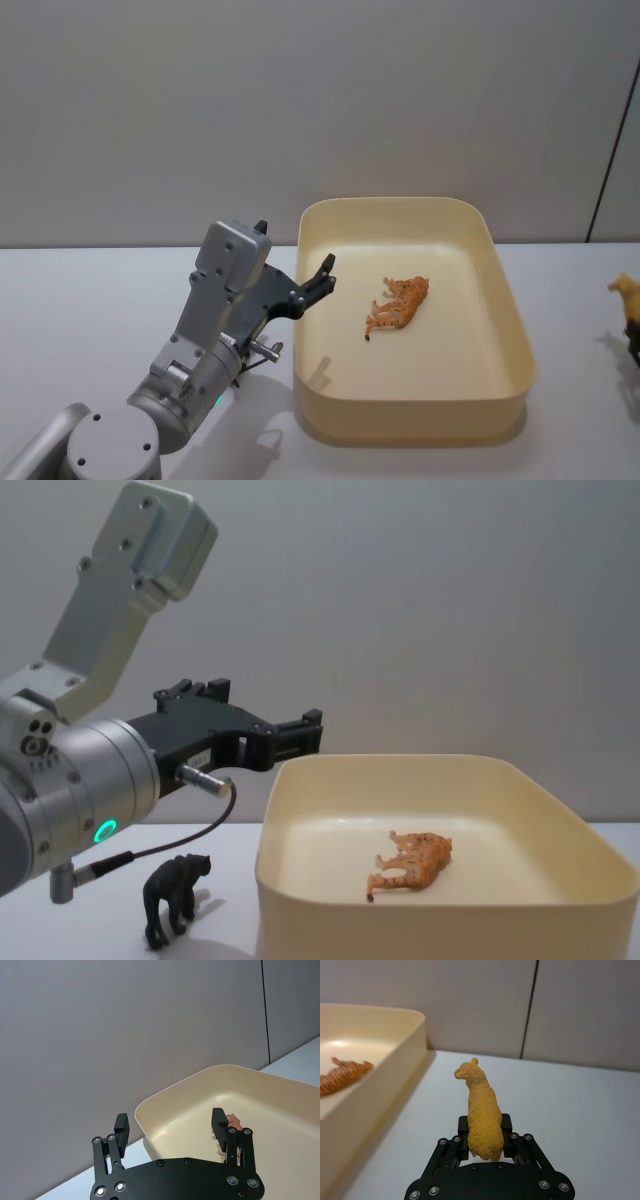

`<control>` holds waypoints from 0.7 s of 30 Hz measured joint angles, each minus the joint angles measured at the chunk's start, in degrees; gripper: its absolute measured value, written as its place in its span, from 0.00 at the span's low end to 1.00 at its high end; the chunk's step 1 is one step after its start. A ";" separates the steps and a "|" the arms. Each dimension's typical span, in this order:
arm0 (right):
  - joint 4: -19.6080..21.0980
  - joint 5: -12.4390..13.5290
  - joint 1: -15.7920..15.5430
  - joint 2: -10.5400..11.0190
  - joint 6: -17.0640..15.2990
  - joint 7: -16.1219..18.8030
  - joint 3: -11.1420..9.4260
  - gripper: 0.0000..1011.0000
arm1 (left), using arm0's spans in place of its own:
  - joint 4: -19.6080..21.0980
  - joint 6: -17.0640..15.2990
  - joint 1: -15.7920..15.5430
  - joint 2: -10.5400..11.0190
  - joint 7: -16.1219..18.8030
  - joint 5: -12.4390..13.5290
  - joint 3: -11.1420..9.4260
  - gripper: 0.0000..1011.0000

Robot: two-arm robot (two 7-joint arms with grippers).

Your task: Pick up the toy alternately with two hands and place it into the central storage box.

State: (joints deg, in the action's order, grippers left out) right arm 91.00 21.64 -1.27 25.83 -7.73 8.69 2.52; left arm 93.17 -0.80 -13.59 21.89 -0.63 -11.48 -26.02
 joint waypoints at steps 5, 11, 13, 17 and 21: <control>2.12 0.48 1.06 -0.62 0.49 1.69 0.53 0.33 | 0.00 0.00 0.00 0.00 0.00 0.00 0.00 0.99; 3.80 0.85 3.40 -1.97 -0.27 4.37 1.72 0.33 | 0.00 0.00 0.00 0.00 0.00 0.00 0.00 0.99; 4.11 0.85 4.69 -2.74 -0.94 5.49 2.37 0.33 | 0.00 0.00 0.00 0.00 0.00 0.00 0.00 0.99; 4.15 0.52 7.17 -4.30 -2.34 7.43 3.61 0.33 | 0.00 0.00 0.00 0.00 0.00 0.00 0.00 0.99; 3.13 -0.42 10.00 -6.19 -4.13 9.26 5.13 0.33 | 0.00 0.00 0.00 0.00 0.00 0.00 0.00 0.99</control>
State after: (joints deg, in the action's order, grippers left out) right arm 94.12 21.22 8.72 19.65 -11.85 17.95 7.65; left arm 93.17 -0.80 -13.59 21.89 -0.62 -11.48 -26.02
